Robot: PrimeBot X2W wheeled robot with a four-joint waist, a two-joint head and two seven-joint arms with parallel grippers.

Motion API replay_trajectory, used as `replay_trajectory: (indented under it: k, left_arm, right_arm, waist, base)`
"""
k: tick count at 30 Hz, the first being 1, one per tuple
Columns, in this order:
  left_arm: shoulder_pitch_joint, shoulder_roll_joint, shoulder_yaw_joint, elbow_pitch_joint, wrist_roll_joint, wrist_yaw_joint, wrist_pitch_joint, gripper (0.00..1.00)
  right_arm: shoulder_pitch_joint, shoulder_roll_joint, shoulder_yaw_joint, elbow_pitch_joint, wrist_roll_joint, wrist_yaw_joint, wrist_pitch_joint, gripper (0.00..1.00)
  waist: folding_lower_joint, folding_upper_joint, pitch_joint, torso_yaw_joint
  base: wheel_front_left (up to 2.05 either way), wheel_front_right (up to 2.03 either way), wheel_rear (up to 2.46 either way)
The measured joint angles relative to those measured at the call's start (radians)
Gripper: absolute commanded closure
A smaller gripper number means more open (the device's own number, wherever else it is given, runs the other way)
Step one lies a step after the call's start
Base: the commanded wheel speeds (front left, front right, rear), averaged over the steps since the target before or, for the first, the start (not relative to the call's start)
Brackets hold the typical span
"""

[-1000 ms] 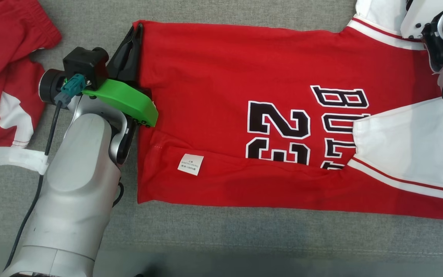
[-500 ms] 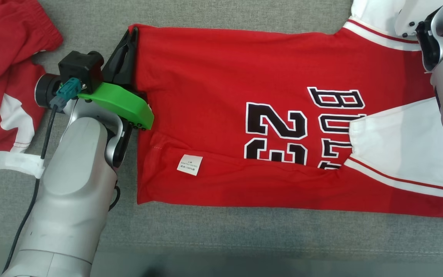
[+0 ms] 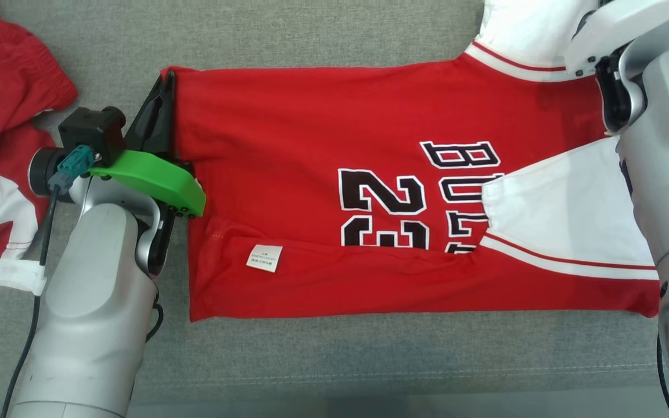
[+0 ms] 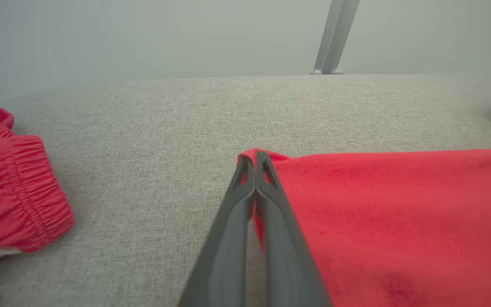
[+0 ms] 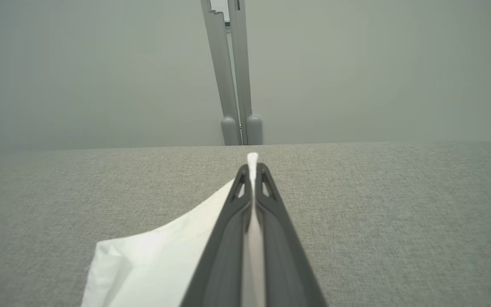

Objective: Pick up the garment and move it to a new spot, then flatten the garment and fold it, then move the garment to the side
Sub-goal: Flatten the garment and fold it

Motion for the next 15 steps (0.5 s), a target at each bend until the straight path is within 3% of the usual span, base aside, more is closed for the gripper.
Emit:
replay_trajectory:
  k: [4, 10, 15]
  left_arm:
    - [0.032, 0.003, 0.012, -0.009, 0.003, 0.0, 0.0, 1.0]
    - [0.091, 0.005, 0.022, -0.053, 0.017, 0.0, 0.0, 1.0]
    - [0.174, 0.007, 0.029, -0.095, 0.022, 0.0, 0.0, 1.0]
  right_arm:
    - [0.119, -0.021, 0.096, -0.13, 0.136, 0.0, -0.001, 1.0]
    - [0.278, -0.106, 0.21, -0.304, 0.328, 0.0, -0.001, 1.0]
    - [0.419, -0.16, 0.251, -0.446, 0.465, 0.0, -0.001, 1.0]
  waist:
    - [0.0, 0.0, -0.028, -0.019]
    - [-0.0001, 0.0, -0.075, -0.042]
    - [-0.0001, 0.0, -0.128, -0.06]
  base:
    - [0.0, 0.0, 0.0]
    - [0.0, 0.0, 0.0]
    - [0.0, 0.0, 0.0]
